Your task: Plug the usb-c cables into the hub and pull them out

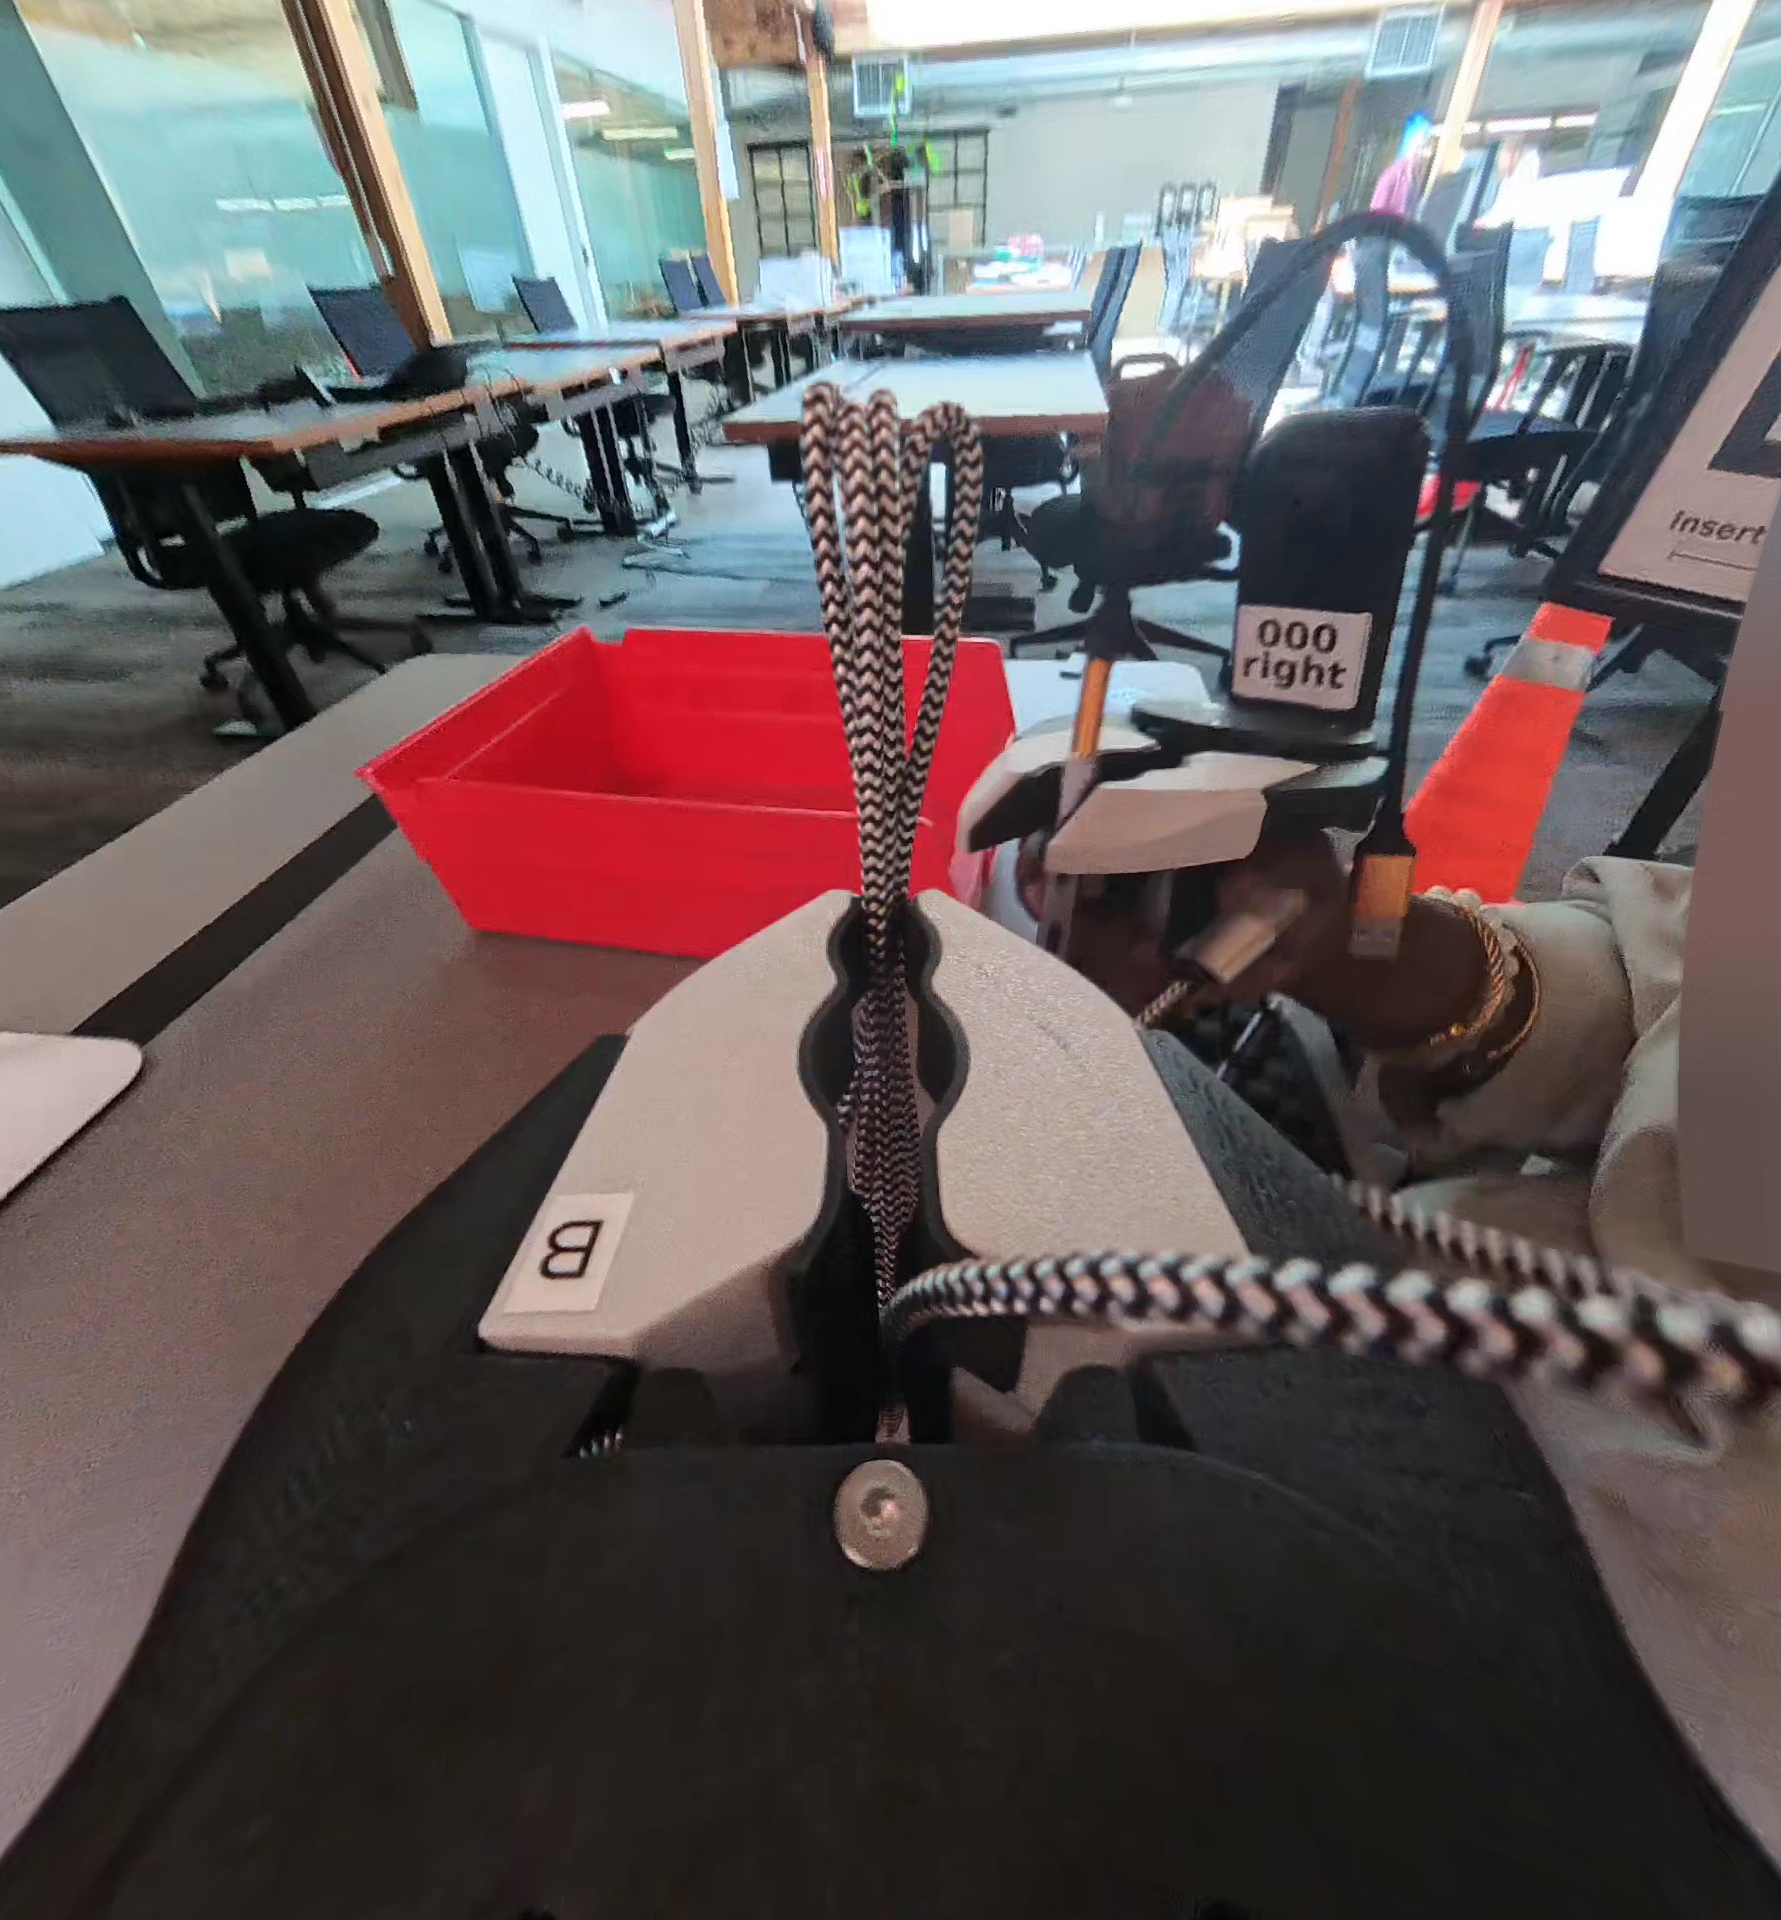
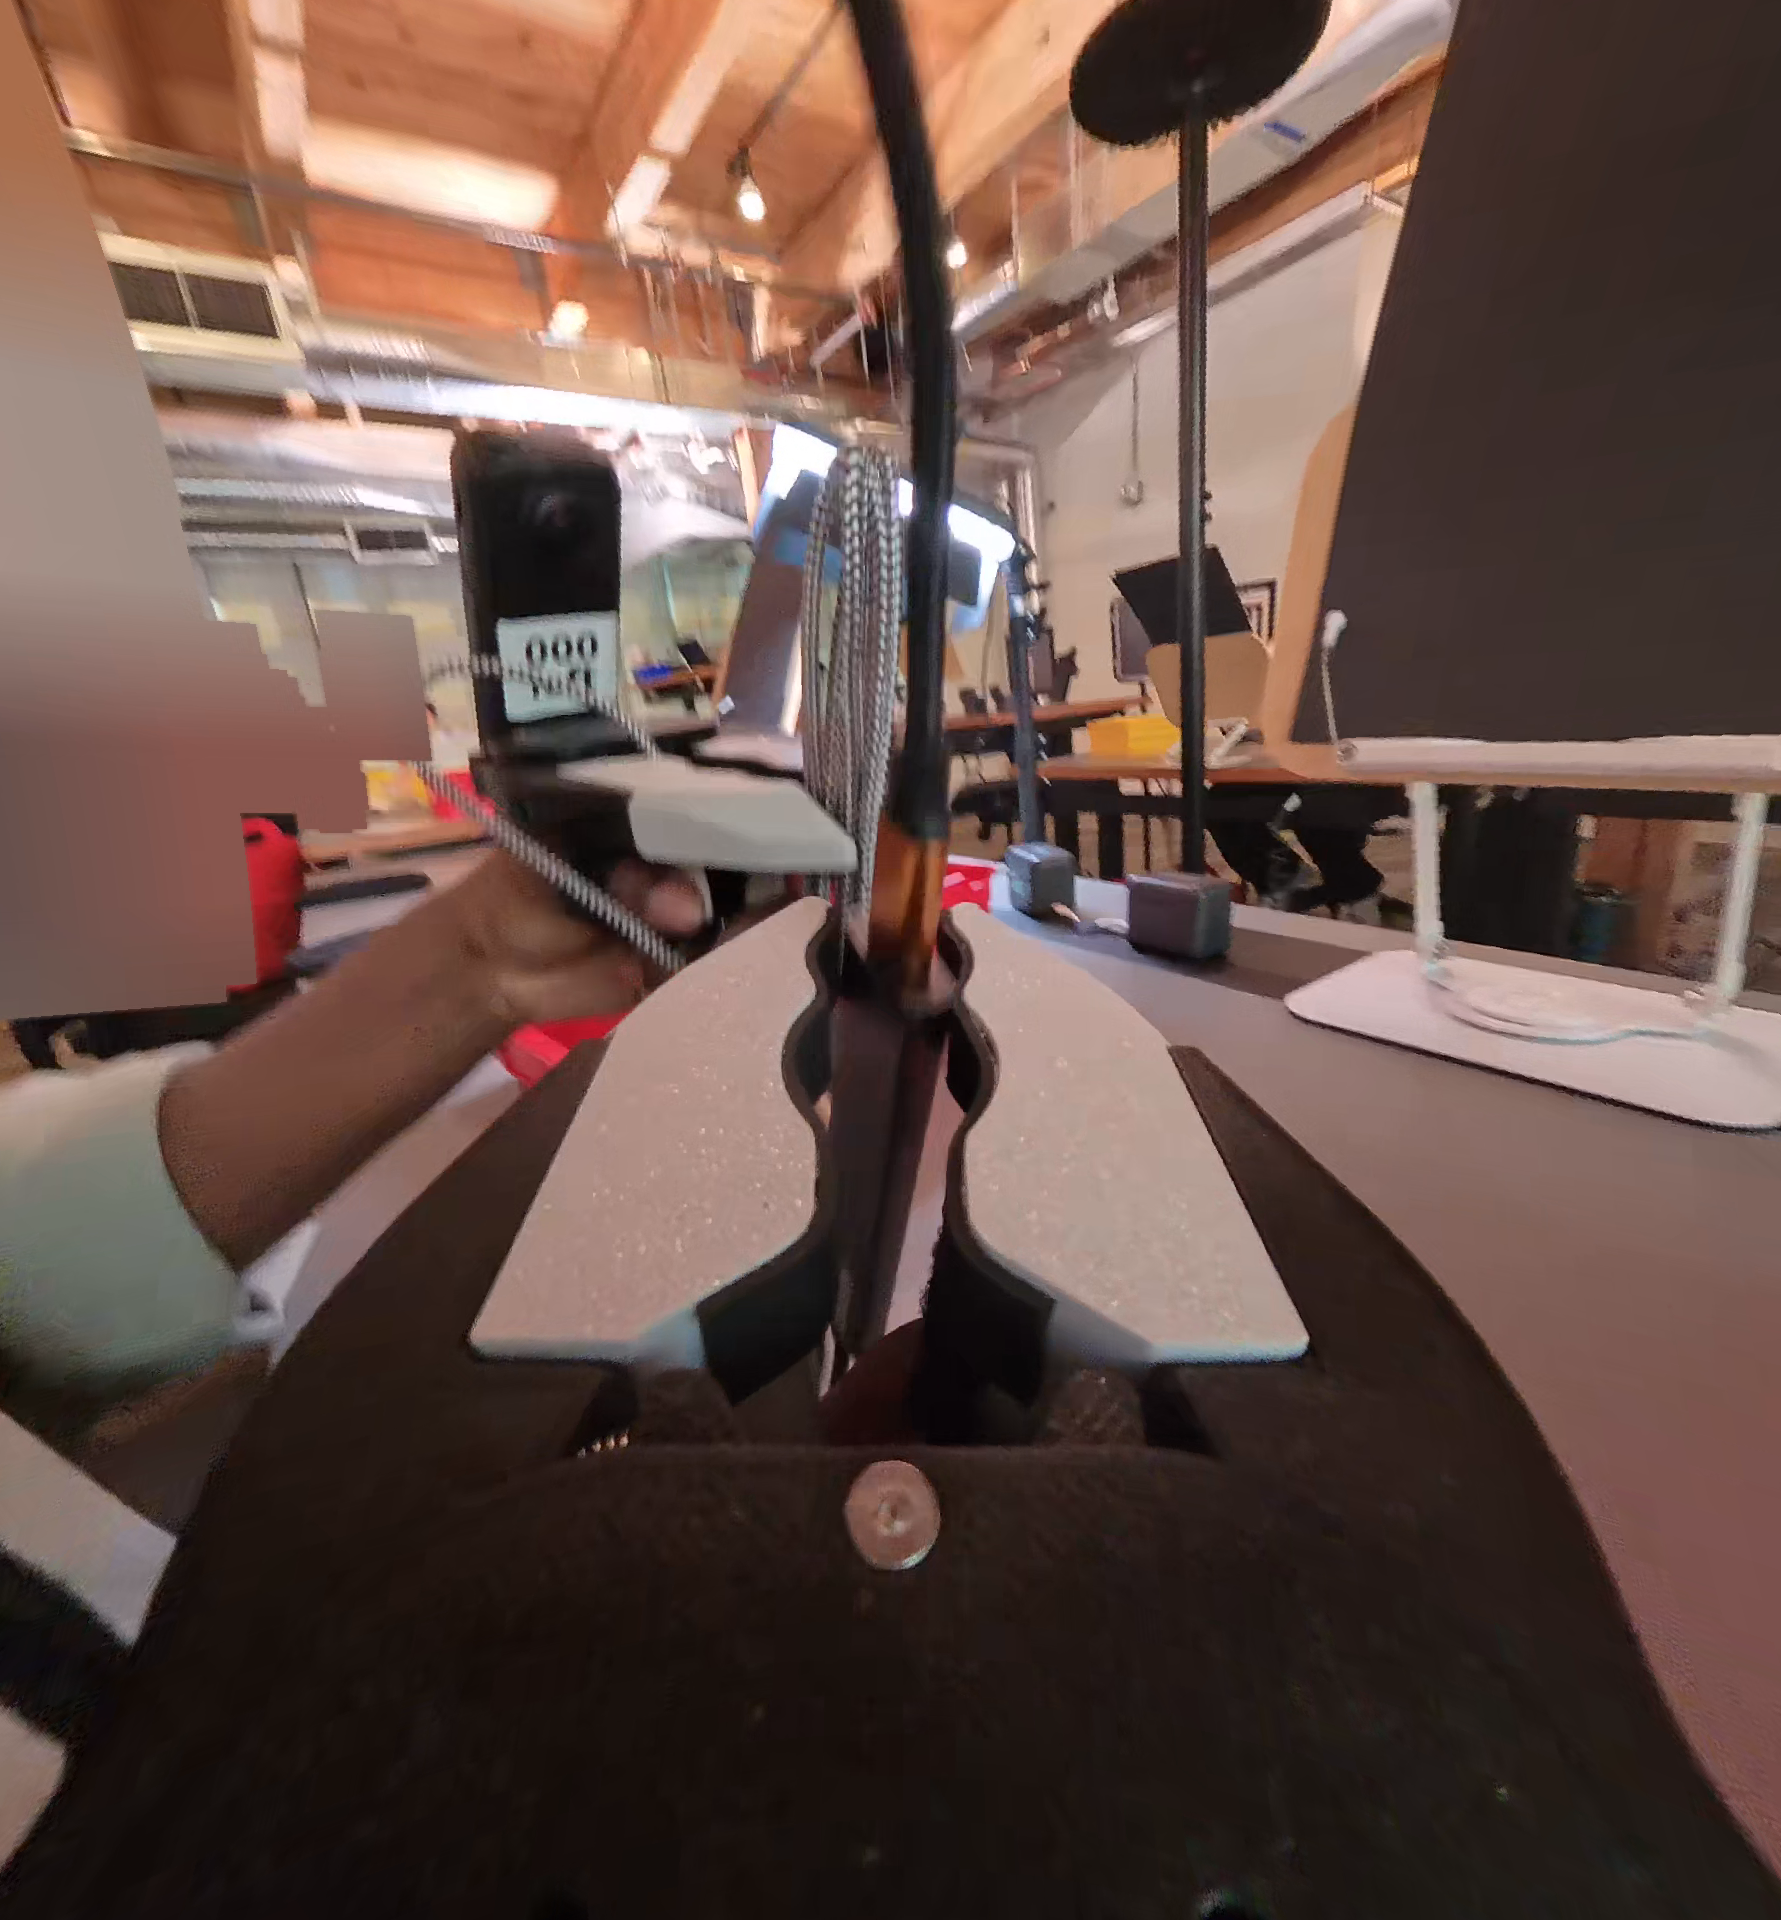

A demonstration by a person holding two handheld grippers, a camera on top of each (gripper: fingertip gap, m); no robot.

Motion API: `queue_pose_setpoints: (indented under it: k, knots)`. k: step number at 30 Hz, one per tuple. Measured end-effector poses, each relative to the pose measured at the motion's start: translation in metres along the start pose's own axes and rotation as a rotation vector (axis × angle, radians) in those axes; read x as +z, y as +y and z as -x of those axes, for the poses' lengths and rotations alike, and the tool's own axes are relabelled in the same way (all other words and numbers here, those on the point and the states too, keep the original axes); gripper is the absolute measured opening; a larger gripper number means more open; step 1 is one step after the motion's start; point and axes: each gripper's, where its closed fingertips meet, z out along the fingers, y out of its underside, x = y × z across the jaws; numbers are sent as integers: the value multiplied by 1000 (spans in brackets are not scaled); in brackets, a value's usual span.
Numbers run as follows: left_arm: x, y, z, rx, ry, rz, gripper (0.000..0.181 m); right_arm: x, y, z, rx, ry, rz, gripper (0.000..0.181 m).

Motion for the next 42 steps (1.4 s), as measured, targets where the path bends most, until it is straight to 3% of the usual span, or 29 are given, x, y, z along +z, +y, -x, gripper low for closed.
queue_pose_setpoints:
  k: [3,6,8,10,12,16,20,22,25,30,35,38,42]
  knots:
    - [14,7,-20,36,-29,10,4,9,-8,11,67,-22,-63,31]
    - [27,17,-33,142,-78,90,4,19,2,16,58,-12,19,47]
    - [35,31,-37,255,-132,207,5,20,2,14,31,28,17,22]
    - [36,30,-37,345,-184,217,5,19,-1,16,4,18,-3,13]
    - [32,26,-38,328,-170,193,12,16,-5,13,-12,40,-14,2]
    - [0,5,-21,319,-276,56,43,8,-24,4,-61,67,-34,0]
    - [-50,-2,1,297,-463,-37,43,5,-55,-6,-145,89,-51,0]
    - [-72,3,13,271,-586,-59,43,7,-78,-10,-193,95,-74,0]
    - [-89,16,15,223,-646,-88,41,14,-119,-20,-259,111,-113,1]
    - [-98,32,21,228,-704,-74,39,15,-198,-56,-374,222,-203,0]
    - [-100,29,19,271,-709,-101,35,4,-263,-87,-397,296,-309,0]
    - [-101,31,20,269,-716,-109,34,-6,-272,-124,-408,395,-296,1]
    - [-103,31,20,285,-720,-110,33,-24,-241,-186,-355,543,-206,1]
